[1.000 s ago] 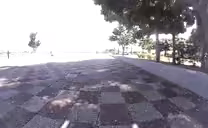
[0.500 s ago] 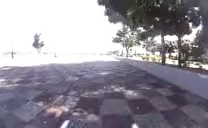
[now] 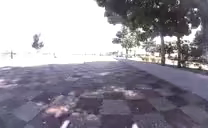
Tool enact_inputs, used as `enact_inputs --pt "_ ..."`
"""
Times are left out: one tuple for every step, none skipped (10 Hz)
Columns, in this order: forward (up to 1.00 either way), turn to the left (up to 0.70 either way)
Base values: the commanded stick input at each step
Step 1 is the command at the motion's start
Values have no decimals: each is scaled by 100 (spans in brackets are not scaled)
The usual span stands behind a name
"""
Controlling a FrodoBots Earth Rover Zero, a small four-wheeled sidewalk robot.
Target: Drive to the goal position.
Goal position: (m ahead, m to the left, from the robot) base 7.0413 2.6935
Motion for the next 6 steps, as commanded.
enact_inputs --pt "70 0" --pt "70 0" --pt "70 0" --pt "70 0" --pt "70 0" --pt "70 0"
